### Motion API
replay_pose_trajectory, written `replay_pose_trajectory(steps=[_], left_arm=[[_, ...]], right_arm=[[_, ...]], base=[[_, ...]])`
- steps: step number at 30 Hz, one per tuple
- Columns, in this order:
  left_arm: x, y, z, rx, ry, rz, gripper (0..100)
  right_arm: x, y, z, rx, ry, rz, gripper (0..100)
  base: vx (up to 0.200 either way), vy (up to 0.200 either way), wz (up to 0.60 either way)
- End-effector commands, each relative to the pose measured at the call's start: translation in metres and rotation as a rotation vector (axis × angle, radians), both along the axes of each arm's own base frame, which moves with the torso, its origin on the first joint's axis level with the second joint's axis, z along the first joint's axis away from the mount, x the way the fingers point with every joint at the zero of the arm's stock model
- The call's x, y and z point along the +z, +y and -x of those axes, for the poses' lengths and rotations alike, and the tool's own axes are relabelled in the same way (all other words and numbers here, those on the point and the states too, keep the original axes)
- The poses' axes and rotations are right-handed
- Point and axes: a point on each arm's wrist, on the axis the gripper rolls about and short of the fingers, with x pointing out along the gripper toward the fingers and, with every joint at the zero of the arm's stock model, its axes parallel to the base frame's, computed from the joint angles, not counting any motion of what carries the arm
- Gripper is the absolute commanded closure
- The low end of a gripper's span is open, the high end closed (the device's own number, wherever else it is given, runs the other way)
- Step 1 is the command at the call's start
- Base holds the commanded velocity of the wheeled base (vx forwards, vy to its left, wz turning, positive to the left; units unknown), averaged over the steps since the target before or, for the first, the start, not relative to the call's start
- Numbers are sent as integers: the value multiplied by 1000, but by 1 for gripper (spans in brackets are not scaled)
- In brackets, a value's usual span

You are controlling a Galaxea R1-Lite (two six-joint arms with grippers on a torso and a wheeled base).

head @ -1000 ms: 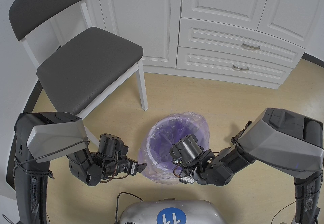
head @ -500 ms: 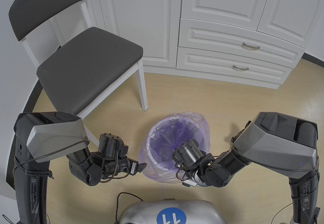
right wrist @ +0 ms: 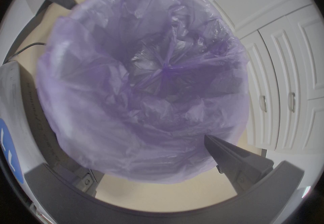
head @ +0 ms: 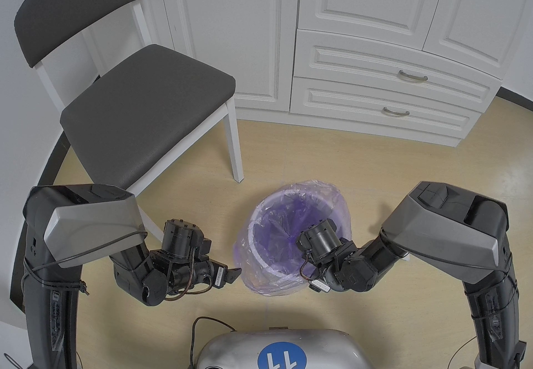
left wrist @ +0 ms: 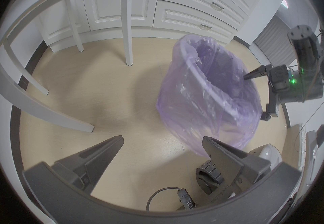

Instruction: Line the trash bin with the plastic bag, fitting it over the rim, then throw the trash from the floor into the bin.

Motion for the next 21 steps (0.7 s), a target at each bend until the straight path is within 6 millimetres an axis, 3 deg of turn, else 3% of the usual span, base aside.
replay_pose_trajectory(steps=[1, 12, 21], left_arm=[[-1, 0, 0, 0, 3, -1, 0], [-3, 0, 1, -2, 6, -5, 0], [-5, -1, 1, -4, -31, 10, 0]], right_arm=[[5, -9, -11, -34, -26, -15, 0], [12, -30, -21, -83, -82, -62, 0], [6, -10, 4, 2, -131, -96, 0]], base=[[0, 0, 0], [0, 0, 0], [0, 0, 0]])
